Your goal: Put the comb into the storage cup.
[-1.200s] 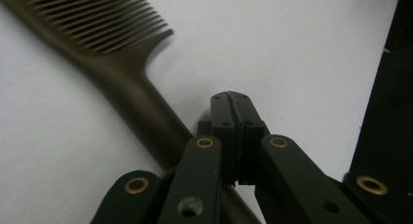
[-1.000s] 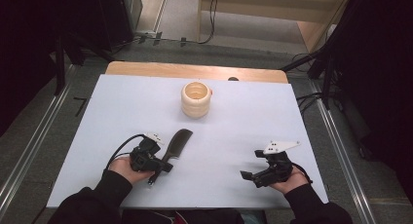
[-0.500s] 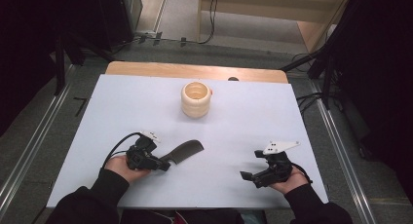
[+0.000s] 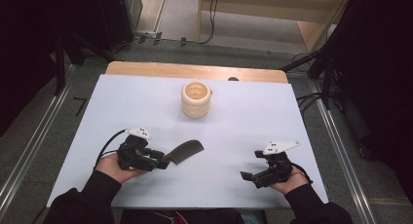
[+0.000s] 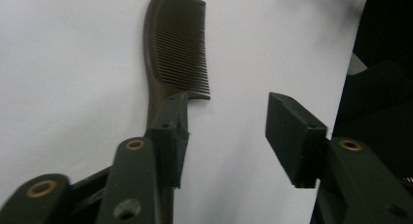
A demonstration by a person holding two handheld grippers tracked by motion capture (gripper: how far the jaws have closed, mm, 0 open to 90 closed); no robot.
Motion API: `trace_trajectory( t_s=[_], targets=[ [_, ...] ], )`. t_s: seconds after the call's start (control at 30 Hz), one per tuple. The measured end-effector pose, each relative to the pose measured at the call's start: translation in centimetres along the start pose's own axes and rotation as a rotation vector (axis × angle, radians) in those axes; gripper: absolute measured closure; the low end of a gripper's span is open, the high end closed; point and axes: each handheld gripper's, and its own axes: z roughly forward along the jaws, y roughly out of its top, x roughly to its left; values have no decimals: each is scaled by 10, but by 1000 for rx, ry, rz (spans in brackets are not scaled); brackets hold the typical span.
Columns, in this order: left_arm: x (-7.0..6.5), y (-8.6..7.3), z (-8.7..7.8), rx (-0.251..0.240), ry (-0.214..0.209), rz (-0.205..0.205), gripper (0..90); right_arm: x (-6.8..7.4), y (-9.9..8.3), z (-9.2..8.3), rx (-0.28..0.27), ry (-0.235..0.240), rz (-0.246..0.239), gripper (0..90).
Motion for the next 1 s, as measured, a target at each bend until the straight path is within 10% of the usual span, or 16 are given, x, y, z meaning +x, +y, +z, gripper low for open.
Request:
trace_trajectory(
  t_s=[0.63,1.0],
  targets=[
    [8,-13,-37,-131,79,2,377,0,0,0,1,-2,0,0],
    [11,-14,-36,1,161,8,367,0,-1,0,8,-5,1,0]
  ],
)
